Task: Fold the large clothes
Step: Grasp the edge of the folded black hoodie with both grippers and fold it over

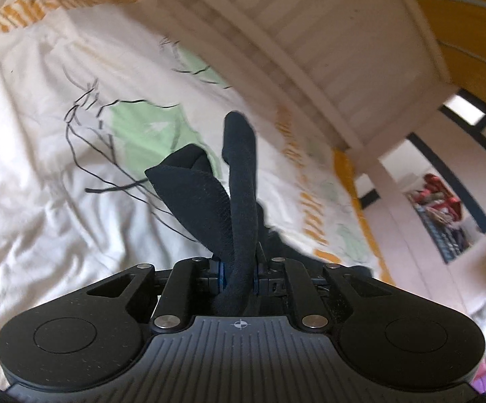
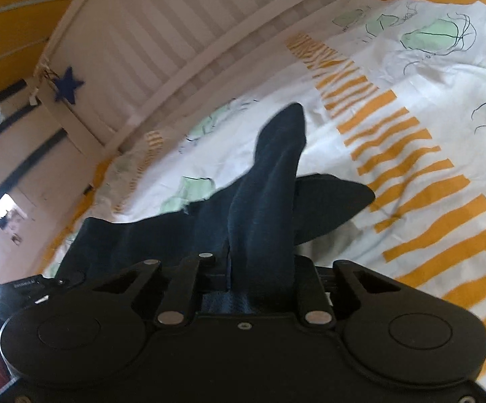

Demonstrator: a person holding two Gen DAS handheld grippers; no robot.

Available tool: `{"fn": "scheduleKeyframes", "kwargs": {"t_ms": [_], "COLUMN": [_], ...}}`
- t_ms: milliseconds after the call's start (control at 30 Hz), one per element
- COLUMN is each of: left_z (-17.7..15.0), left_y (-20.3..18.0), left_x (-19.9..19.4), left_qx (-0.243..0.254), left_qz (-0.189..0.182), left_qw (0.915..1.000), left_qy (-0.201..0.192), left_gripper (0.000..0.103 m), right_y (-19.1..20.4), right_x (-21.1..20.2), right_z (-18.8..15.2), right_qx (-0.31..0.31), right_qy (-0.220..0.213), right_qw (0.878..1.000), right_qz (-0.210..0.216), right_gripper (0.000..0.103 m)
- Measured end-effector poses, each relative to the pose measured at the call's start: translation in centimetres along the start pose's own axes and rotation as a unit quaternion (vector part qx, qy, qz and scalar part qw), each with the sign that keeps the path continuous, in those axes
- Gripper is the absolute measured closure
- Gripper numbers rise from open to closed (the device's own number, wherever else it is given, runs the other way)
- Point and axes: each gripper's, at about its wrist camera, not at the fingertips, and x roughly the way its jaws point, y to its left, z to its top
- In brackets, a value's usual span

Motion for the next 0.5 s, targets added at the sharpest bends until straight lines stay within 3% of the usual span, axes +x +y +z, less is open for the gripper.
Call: {"fn": "scheduleKeyframes", "kwargs": {"t_ms": [333, 433, 500], "left_z": [-4.7, -6.7, -8.3], "left_y": [1.2, 2.8, 4.3], "left_x": [-8.2, -7.9, -6.9], "left_qx": [-0.013, 0.028, 0.052], "left_qz": [-0.017, 0.039, 0.098], "left_qw": [0.9993, 0.9983, 0.9932], "left_qy": [0.029, 0.032, 0.036], "left_gripper": [0.09, 0.088, 0.085], "right_y": [2.1, 1.7, 1.1], "right_x": [-8.1, -8.5, -7.7], "right_z": [-3.4, -5.4, -7.2], "right_qx": [0.005, -0.016, -0.047], "right_qy": [0.038, 0.059, 0.079], "right_qw": [0.999, 0.998, 0.995], "right_qz": [0.037, 0.021, -0.032], "right_gripper": [0.079, 0.078, 0.071]}}
